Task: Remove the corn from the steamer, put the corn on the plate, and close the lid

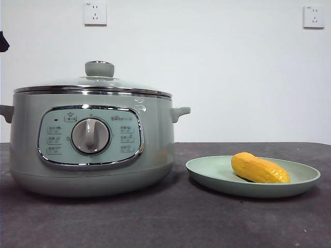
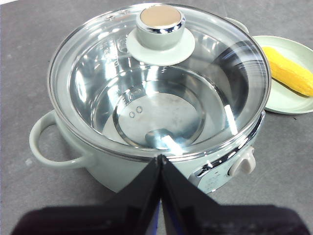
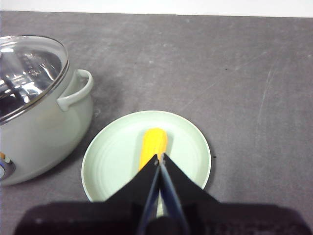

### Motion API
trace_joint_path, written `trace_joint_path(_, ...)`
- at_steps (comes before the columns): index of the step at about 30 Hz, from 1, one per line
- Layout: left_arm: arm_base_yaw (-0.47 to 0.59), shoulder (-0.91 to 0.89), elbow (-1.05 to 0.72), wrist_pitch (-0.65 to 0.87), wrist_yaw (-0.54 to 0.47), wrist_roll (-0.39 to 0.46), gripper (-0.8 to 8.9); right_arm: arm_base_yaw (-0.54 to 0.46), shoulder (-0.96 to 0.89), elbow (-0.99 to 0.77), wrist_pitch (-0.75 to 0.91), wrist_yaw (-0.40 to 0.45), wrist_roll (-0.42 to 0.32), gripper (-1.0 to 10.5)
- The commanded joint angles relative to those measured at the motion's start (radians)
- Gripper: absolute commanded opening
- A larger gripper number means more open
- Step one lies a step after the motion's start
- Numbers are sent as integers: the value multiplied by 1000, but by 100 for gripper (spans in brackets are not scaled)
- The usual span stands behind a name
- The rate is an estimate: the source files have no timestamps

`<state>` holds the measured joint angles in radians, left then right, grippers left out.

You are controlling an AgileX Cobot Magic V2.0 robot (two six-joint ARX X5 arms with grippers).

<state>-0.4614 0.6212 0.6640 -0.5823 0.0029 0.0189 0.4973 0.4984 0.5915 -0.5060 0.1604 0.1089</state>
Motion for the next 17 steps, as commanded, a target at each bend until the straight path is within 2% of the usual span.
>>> trace_joint_path(1, -2, -2, -1, 5, -2, 8, -4, 0, -1, -8, -10, 3, 9, 4)
trace_joint_path(3, -7, -5, -2, 2, -2, 8, -4, 0, -1, -8, -16, 3, 9, 4)
trace_joint_path(7, 13, -183, -7, -27, -2, 21, -4, 1, -1, -8, -21, 3, 10, 5)
trace_joint_path(10, 130, -330, -77, 95, -3, 47, -4, 1, -1, -8, -23, 3, 10, 4)
trace_joint_path(14, 313, -435, -259, 225, -1, 64, -4, 1, -1, -8, -26, 3, 10, 5)
trace_joint_path(17, 372, -468, -358, 270, 1, 60, -4, 1, -1, -8, -27, 3, 10, 4)
